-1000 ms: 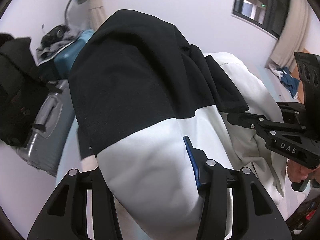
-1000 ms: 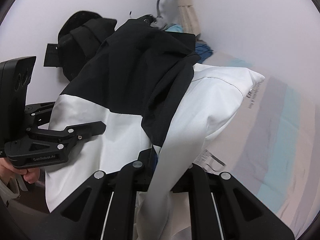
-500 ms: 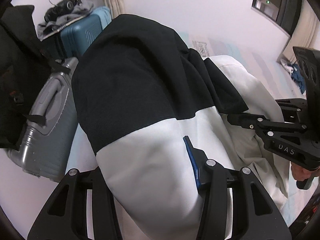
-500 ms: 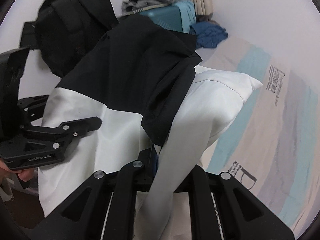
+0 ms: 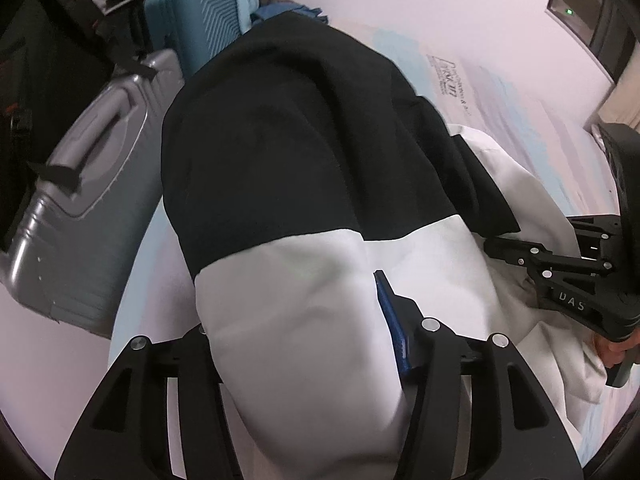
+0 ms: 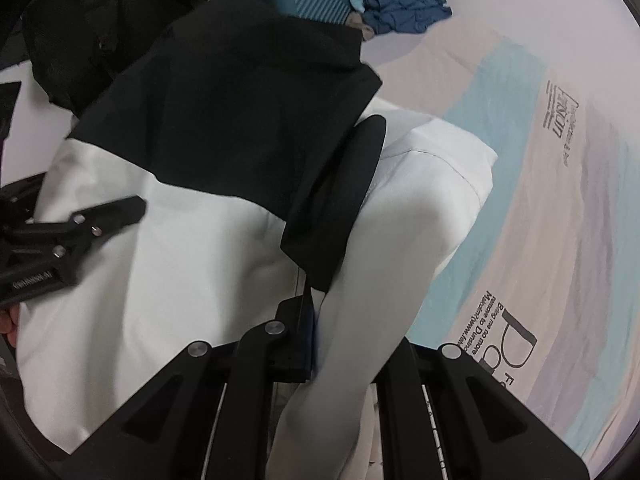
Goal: Fold large clothes
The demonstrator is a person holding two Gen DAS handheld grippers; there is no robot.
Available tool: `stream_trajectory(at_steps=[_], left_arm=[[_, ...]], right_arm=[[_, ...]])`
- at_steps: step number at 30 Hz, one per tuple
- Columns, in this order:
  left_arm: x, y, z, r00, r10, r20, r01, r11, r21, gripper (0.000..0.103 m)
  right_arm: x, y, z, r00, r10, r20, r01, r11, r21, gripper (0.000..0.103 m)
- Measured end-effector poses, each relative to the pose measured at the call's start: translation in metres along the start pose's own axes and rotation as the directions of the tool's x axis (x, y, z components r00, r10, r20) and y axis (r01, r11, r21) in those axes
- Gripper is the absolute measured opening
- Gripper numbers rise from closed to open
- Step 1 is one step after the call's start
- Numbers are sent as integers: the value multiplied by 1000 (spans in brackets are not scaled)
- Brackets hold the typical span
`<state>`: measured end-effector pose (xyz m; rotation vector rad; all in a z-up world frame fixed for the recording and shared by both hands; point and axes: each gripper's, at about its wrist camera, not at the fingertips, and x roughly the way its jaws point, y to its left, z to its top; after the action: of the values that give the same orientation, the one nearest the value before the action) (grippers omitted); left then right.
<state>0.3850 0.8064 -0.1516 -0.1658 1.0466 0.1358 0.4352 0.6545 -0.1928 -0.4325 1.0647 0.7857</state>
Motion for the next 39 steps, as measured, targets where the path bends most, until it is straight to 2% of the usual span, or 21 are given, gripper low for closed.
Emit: stream_trajectory(at_steps=[2,5,6,9,10,12,15,18,22,25,29,31,32,33,34,36,39], left_arm=[[0,-3,-1,1000,15,-3,-15,1000,2,53],[-13,-13,0,998,54,16,-54,999,-1,58],[-18,-16,-1,998,64,28,-64,998,-2,61],[-45,-30,-8,991,98,89,-98,995,-5,80],[-51,-32,-11,989,110,100,-109,994,-12,83],[-64,-36,-17,983,134,126,-131,991,-30,88],[-94,-46,-29,969,187,160,-176,981,-83,95],[-125,-65,-46,950,248,188,-228,966,-123,97],[-164,-93,-74,930,316,189,-284,942,-179,97],[-208,-133,-109,902,390,184,-341,906,-250,97],[-250,-182,-153,898,412,154,-351,882,-313,97],[-266,-207,-177,885,446,131,-385,862,-329,97],[-271,-218,-190,885,454,107,-398,854,-336,97],[-275,-224,-204,896,432,104,-373,859,-350,97],[-278,-228,-214,900,426,98,-366,857,-362,97],[-283,-235,-237,900,421,113,-352,854,-383,97],[-281,-231,-255,904,410,122,-342,863,-372,97]], right_arm=[[6,0,-2,1000,-6,-17,5,1000,-15,8],[3,0,-3,1000,-22,-14,22,1000,-16,15],[0,0,-5,1000,-20,-10,20,1000,-6,25],[-14,-3,-13,1000,6,25,-6,1000,12,50],[-20,-5,-17,999,13,38,-13,1000,15,54],[-30,-8,-24,998,8,60,-9,1000,25,69],[-54,-16,-36,992,10,123,-15,999,41,83],[-90,-22,-52,981,6,194,-12,1000,28,92],[-155,-30,-87,958,22,286,-23,1000,0,95],[-197,-32,-114,952,6,306,5,999,-35,96],[-261,-25,-174,941,-1,338,26,997,-69,96],[-282,-23,-199,934,-1,356,33,996,-82,96],[-291,-21,-213,930,-16,367,50,995,-84,96],[-297,-19,-224,927,-20,376,56,995,-87,96],[-300,-16,-233,924,-21,382,58,995,-85,96],[-302,-10,-248,924,-45,381,72,996,-57,96],[-302,2,-264,922,-90,378,102,995,-11,95]])
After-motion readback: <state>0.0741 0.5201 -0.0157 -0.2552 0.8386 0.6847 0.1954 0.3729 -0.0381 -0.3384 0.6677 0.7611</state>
